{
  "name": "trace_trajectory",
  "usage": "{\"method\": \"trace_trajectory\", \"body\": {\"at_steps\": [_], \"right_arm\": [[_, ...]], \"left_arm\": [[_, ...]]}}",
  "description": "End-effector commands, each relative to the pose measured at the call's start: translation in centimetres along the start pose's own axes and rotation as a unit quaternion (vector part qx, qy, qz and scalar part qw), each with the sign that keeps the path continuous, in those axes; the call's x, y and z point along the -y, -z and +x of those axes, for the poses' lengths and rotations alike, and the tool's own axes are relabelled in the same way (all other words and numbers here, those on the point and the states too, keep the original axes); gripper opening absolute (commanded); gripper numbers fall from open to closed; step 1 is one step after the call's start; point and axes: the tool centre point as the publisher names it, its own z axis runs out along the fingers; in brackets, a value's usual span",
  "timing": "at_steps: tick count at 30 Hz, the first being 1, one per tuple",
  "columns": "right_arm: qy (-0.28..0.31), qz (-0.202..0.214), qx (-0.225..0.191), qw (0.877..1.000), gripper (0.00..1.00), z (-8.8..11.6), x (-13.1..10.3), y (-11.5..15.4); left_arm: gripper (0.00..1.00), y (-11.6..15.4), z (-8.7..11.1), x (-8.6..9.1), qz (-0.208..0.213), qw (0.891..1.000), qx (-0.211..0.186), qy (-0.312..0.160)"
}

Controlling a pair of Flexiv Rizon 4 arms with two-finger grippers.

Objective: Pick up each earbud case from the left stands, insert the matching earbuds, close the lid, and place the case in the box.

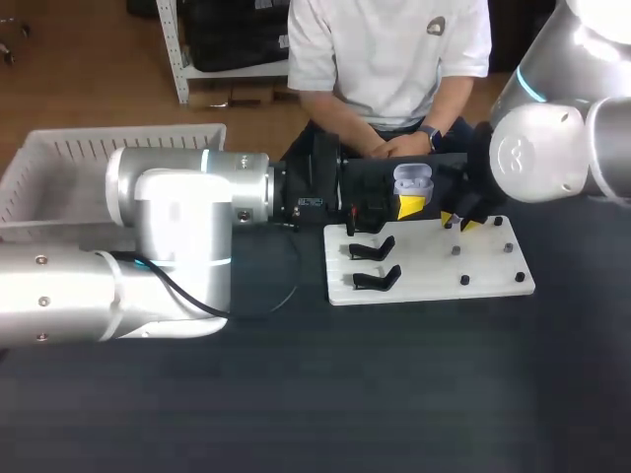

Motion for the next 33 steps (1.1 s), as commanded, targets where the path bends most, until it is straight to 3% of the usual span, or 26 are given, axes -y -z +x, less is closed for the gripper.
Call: {"method": "trace_trajectory", "body": {"at_steps": [1, 13, 20, 26, 33], "right_arm": [[-0.001, 0.001, 0.0, 1.0, 0.29, 0.1, 0.0, 0.0], [0.001, 0.001, -0.004, 1.0, 0.24, 0.2, -0.2, -0.2], [0.003, 0.003, -0.003, 1.0, 0.0, 0.1, -0.3, -0.2], [0.004, 0.004, -0.004, 1.0, 0.0, 0.2, -0.5, 0.1], [0.007, 0.0, -0.001, 1.0, 0.0, 0.7, -0.7, 2.5]], "left_arm": [[0.0, 0.0, 0.2, 0.1, -0.003, 1.0, 0.004, -0.002], [0.0, 0.0, 0.2, 0.1, -0.003, 1.0, 0.004, -0.002], [0.0, 0.0, 0.2, 0.1, -0.003, 1.0, 0.004, -0.002], [0.0, 0.0, 0.2, 0.1, -0.003, 1.0, 0.004, -0.002], [0.0, 0.0, 0.2, 0.1, -0.003, 1.0, 0.004, -0.002]]}}
